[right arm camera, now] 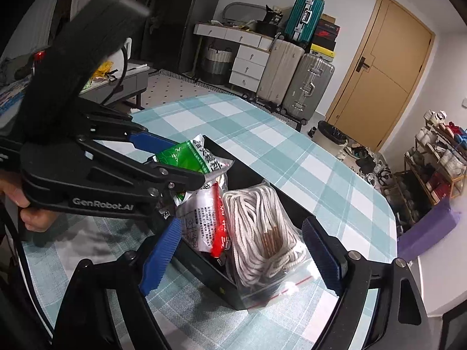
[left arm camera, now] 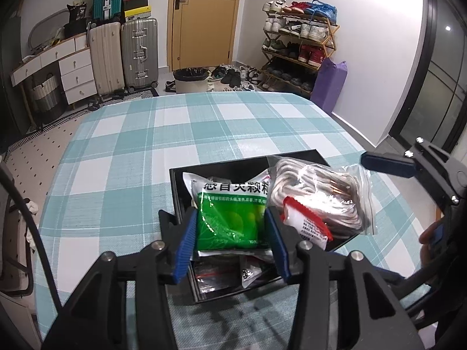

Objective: Organize soft objects

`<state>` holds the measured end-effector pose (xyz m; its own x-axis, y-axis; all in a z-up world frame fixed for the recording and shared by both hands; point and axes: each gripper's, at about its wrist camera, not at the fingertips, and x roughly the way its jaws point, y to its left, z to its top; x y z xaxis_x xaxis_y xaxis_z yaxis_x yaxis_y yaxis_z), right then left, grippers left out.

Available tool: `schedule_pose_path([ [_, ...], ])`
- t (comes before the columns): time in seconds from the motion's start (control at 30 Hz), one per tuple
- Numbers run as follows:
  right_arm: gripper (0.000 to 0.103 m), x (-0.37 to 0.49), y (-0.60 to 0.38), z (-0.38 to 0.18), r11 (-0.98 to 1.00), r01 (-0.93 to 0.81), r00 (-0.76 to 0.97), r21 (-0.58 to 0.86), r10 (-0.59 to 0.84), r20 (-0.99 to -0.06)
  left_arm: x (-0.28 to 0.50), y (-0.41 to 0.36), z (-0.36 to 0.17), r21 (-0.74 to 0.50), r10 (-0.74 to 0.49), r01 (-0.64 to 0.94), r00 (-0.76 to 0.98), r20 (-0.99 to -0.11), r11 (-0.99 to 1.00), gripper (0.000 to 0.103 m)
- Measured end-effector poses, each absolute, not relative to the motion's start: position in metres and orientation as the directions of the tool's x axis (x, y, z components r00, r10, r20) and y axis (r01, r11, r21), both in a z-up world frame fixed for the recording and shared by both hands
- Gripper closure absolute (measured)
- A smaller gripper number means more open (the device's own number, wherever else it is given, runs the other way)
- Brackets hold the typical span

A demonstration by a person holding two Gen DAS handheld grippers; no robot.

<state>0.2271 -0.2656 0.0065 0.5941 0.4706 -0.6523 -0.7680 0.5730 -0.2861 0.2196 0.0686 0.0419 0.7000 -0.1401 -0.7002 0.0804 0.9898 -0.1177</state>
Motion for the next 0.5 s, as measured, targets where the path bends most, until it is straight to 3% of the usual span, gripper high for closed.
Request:
schedule_pose_path([
  [0.2, 0.013, 0.221, -0.275, 0.013, 0.602, -0.75, 0.614, -0.275, 0.478, -0.628, 0.214, 0.066, 0.045, -0.116, -0.144, 0.088, 0.701, -0.699, 0.989, 0.026],
  [0.33, 0.005, 0.213, -0.29, 0.018, 0.642, -0.73, 0.632, -0.236, 0.5, -0.592, 0.203, 0.068, 0.052, -0.104, -0.124, 0.073, 0.728, -0.674, 0.992, 0.013],
  [0.4, 0.003, 0.209, -0.298, 0.02, 0.666, -0.716, 0.641, -0.207, 0.511, -0.572, 0.194, 0.07, 0.055, -0.106, -0.12, 0.065, 0.739, -0.663, 0.992, 0.0],
  [0.5, 0.001, 0.205, -0.311, 0.021, 0.706, -0.693, 0.652, -0.144, 0.529, -0.544, 0.181, 0.07, 0.058, -0.098, -0.113, 0.065, 0.758, -0.643, 0.993, 0.0],
])
